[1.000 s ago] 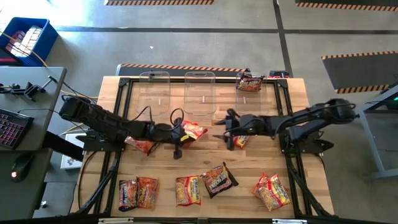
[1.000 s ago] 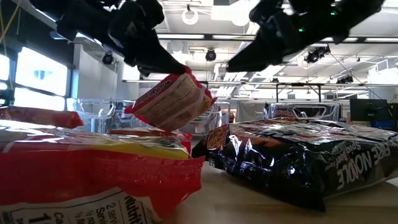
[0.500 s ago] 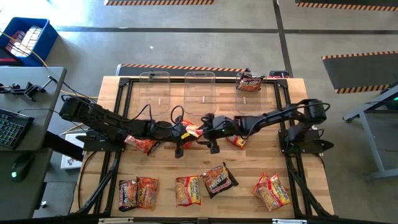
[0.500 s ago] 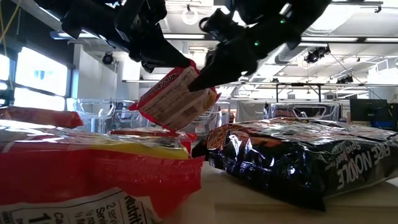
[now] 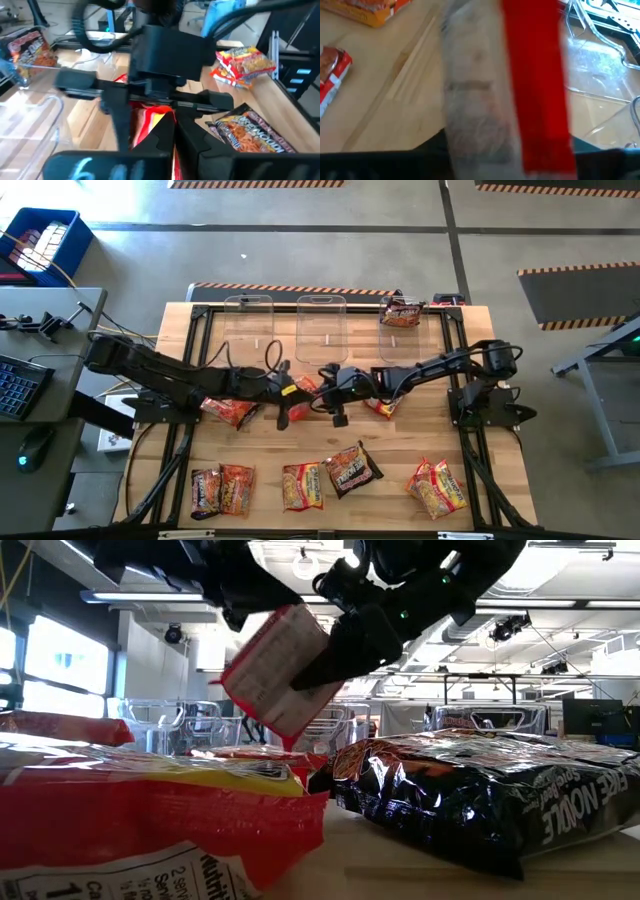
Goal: Sort Maruchan noodles
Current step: Put the red noodle pack into the middle transparent bin
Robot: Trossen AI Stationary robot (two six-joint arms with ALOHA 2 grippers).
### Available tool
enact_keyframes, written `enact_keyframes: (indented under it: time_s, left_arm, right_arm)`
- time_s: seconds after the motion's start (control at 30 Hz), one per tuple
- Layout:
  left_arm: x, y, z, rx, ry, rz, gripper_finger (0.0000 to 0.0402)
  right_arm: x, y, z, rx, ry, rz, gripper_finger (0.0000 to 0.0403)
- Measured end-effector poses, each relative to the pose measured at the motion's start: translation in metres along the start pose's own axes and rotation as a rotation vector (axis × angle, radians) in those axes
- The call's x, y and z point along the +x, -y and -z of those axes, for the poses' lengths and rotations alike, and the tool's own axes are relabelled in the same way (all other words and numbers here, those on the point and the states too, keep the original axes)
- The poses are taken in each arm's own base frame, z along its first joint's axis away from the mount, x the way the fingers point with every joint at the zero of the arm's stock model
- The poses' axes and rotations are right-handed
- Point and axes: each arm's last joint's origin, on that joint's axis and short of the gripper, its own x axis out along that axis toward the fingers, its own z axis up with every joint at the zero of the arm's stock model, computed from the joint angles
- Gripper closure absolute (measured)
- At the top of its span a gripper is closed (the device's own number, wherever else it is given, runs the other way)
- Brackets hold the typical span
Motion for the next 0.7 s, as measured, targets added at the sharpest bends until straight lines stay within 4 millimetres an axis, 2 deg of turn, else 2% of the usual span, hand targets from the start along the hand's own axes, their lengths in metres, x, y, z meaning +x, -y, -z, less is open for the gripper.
enact_keyframes:
  time_s: [0.1, 0.23, 0.5, 0.7]
  left_arm:
    - [-0.012, -0.004, -0.005, -0.021, -0.014, -0.011, 0.0381]
    - [-0.027, -0.006, -0.007, -0.026, -0.065, -0.019, 0.0346]
    - [-0.054, -0.009, -0.011, -0.076, -0.112, -0.026, 0.0266]
    - [-0.055, -0.009, -0.01, -0.094, -0.132, -0.029, 0.0213]
  right_arm:
    - [0.0, 0.0, 0.001, 0.004, -0.003, 0.0, 0.0292]
    - [0.0, 0.001, -0.002, 0.038, 0.023, 0.01, 0.0311]
    - [0.0, 0.004, -0.007, 0.115, 0.084, 0.025, 0.0307]
    - [-0.002, 0.007, -0.017, 0.143, 0.19, 0.043, 0.0307]
